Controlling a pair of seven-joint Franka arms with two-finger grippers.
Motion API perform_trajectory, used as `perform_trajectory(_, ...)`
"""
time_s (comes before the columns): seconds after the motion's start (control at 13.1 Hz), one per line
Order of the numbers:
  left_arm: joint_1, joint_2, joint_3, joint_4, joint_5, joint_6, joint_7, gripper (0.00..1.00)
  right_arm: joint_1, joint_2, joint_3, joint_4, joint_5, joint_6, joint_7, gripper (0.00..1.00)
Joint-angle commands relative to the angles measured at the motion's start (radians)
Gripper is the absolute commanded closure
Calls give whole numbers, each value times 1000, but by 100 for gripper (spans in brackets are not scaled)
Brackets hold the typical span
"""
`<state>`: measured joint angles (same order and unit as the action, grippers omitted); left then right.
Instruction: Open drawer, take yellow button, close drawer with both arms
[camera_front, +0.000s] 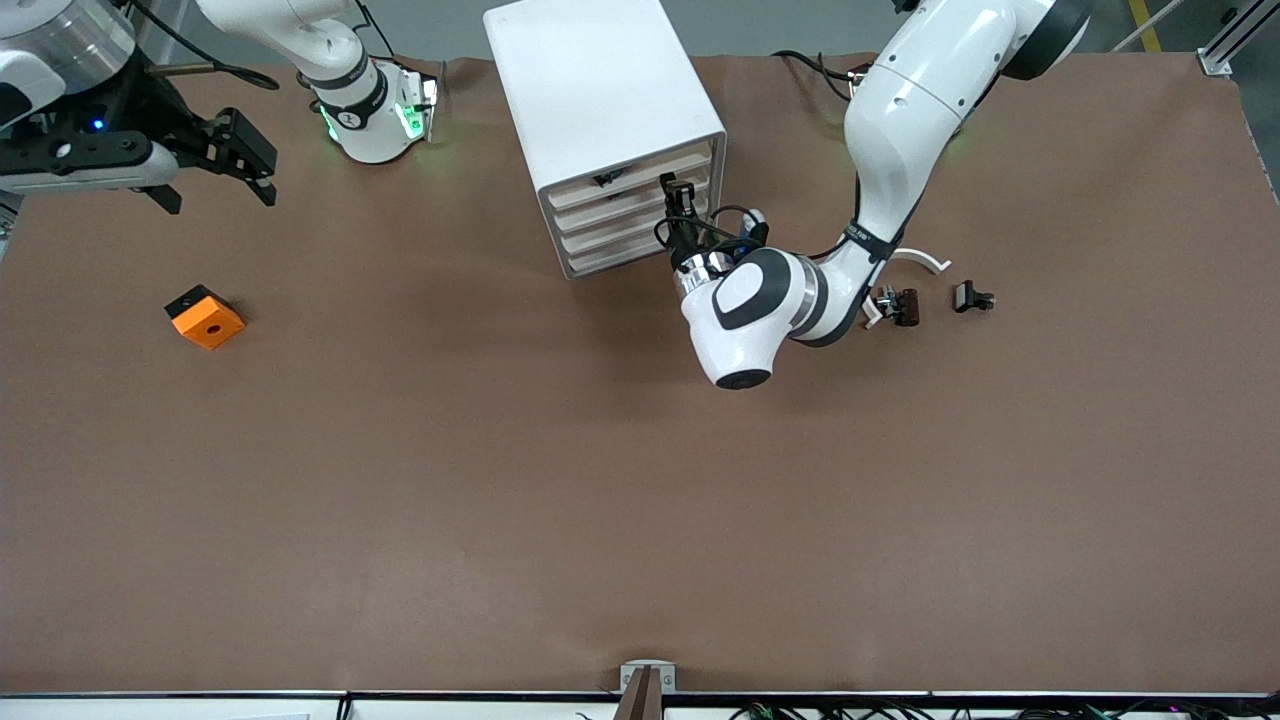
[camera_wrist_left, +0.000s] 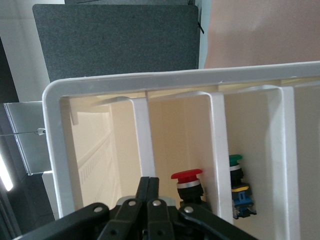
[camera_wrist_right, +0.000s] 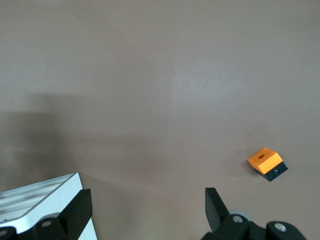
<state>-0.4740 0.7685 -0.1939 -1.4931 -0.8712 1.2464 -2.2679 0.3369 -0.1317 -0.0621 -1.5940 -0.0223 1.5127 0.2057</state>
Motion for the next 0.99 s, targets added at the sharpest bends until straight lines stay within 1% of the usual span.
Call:
perform_trajectory(0.0, 18, 2, 4, 2, -9, 4, -10, 100, 52, 12, -5, 25, -1, -9, 90, 0)
perform_trajectory(0.31, 68, 2, 8, 7, -8, 4, -7, 100, 83, 20, -5, 34, -8, -12, 104, 0)
perform_trajectory(0.53, 34, 12, 8, 7, -9, 8, -4, 100, 100, 26, -5, 40, -4, -12, 130, 0)
perform_trajectory(0.61, 26, 12, 8, 7, -18, 8, -7, 95, 105, 26, -5, 40, 8, -14, 186, 0)
perform_trajectory(0.69, 28, 11, 7, 7, -32, 8, -5, 72, 122, 26, -4, 40, 8, -14, 254, 0)
perform_trajectory(0.76, 26, 9, -1, 5, -35, 5, -10, 55, 145, 26, -5, 40, 7, -14, 306, 0)
perform_trajectory(0.84, 26, 9, -4, 5, -37, 5, -10, 49, 157, 26, -5, 39, 7, -14, 325, 0)
perform_trajectory(0.92, 15, 9, -4, 5, -41, 5, -12, 48, 166, 26, -5, 39, 7, -14, 325, 0)
